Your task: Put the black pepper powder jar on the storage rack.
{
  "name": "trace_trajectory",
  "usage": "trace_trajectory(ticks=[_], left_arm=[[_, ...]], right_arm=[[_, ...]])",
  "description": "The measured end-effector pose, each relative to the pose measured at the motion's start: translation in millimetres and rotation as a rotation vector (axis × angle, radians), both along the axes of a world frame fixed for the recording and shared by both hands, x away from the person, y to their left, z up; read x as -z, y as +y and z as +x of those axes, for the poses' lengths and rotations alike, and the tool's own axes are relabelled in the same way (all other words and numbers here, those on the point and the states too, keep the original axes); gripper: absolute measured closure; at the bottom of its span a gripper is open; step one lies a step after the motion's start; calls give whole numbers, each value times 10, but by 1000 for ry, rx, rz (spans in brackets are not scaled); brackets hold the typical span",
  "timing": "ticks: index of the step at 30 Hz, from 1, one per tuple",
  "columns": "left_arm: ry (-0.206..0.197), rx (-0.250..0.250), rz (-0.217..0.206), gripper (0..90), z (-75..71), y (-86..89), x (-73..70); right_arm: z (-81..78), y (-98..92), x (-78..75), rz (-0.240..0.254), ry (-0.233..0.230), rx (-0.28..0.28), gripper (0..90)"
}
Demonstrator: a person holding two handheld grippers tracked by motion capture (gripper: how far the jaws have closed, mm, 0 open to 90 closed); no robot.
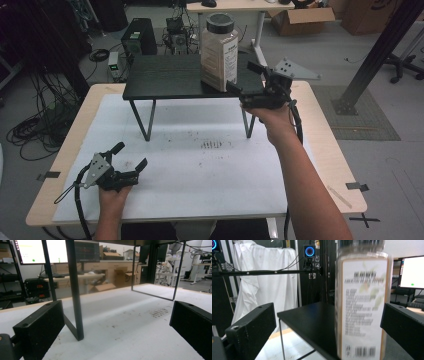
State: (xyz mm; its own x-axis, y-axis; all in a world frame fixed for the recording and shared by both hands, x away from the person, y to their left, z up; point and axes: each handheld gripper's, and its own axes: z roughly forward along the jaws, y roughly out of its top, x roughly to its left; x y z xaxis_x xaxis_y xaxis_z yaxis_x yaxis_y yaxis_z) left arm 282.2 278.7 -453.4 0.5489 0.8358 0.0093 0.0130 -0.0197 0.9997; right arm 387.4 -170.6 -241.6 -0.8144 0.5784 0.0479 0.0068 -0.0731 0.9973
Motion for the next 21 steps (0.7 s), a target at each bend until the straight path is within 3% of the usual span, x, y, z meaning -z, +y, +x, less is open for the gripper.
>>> trace_trajectory(ticks=[6, 11, 21], left_arm=[[0, 0, 3, 3, 0, 1, 0], [0, 0, 1, 2, -1, -1, 0], [1, 0, 2, 3, 0, -1, 0]], right_arm=[[-78, 22, 242, -20, 11, -17, 0], [-129, 43, 498, -5, 22, -43, 0], [-166, 4, 985, 27, 77, -29, 0]])
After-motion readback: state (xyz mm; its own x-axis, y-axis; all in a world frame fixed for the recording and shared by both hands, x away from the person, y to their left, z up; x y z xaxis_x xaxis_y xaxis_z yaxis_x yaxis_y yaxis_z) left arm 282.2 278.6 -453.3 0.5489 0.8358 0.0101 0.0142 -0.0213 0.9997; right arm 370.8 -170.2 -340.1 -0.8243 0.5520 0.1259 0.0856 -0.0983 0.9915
